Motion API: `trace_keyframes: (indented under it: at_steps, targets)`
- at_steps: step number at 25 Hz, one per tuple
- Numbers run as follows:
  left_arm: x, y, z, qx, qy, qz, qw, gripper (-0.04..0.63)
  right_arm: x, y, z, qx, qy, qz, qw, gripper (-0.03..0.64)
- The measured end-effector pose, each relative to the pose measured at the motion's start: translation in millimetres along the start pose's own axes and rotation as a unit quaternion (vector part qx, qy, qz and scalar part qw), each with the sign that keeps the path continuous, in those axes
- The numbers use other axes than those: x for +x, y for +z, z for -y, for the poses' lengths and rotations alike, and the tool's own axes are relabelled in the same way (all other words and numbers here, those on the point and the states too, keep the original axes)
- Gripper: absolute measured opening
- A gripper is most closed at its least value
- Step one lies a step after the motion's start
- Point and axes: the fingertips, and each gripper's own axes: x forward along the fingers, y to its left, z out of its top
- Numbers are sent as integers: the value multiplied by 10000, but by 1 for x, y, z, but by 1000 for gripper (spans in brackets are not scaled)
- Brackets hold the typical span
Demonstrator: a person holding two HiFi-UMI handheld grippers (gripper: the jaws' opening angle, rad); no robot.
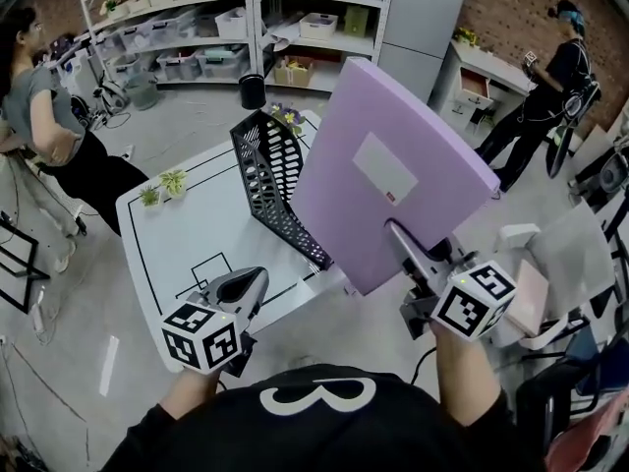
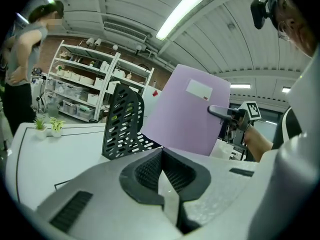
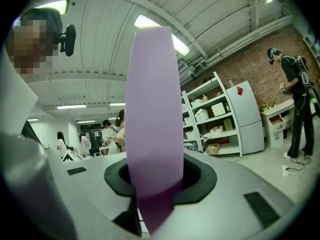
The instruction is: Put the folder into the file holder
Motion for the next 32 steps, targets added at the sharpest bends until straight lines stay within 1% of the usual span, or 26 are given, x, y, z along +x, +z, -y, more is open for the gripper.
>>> trace_keyframes:
  at_steps: [8,14,17,22,27,32]
  targets:
    - [10,7,-13,-128,279,231,9993,5,48,18,4,-444,467,-101,9979,144]
    - [21,0,-12,-204,478,391,9979,5,73,12,10,-625,769,-215,9948,144]
    - [22,0,-21,-282,584,447,9969,6,94,12,10,-700,875,-296,9933,144]
    - [17,-4,-39,-378,767,472,9952,6,121,5,7,-734,957,-397,9919,144]
    - [12,-5,-47,-398,920,502,9937,6,137,-10,9,-902,914,-562,9901,144]
    - [5,-3,-54,-413,1033,534,9924,5,145,-19,2,-1148,962,-551,9872,144]
